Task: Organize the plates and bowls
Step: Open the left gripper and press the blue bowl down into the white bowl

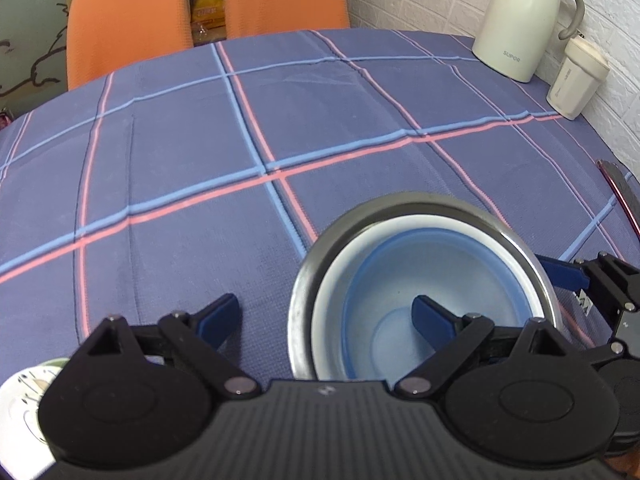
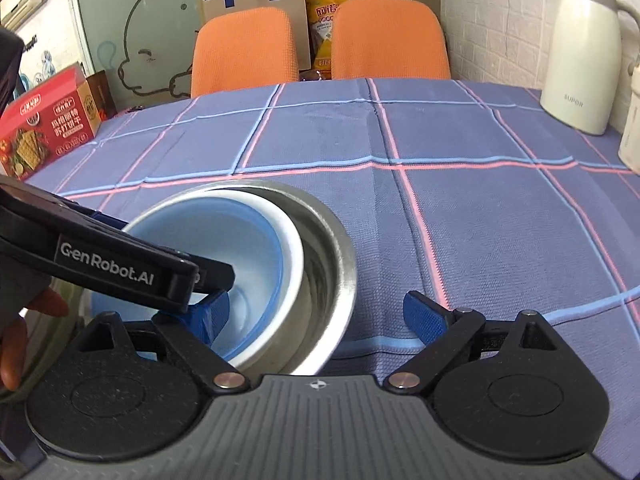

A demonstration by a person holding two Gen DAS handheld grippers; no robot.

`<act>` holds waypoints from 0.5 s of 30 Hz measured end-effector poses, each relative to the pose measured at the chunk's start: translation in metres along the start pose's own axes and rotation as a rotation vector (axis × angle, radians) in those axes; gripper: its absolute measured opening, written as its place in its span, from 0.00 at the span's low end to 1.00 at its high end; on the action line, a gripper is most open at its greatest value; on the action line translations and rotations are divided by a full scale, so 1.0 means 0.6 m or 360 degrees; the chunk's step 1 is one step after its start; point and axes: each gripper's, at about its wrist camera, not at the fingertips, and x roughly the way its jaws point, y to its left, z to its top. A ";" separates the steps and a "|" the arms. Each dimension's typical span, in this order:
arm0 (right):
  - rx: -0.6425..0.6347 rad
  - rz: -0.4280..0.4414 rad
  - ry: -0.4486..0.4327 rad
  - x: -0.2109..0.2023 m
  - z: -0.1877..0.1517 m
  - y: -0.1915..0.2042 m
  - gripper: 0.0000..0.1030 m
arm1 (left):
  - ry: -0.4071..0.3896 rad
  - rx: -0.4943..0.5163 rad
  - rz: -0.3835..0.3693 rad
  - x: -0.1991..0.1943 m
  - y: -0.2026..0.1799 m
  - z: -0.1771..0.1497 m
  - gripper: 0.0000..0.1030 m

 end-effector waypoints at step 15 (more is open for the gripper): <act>0.0095 -0.0094 0.0018 -0.010 0.002 -0.030 0.79 | 0.0008 0.0028 -0.0004 0.005 -0.006 -0.002 0.90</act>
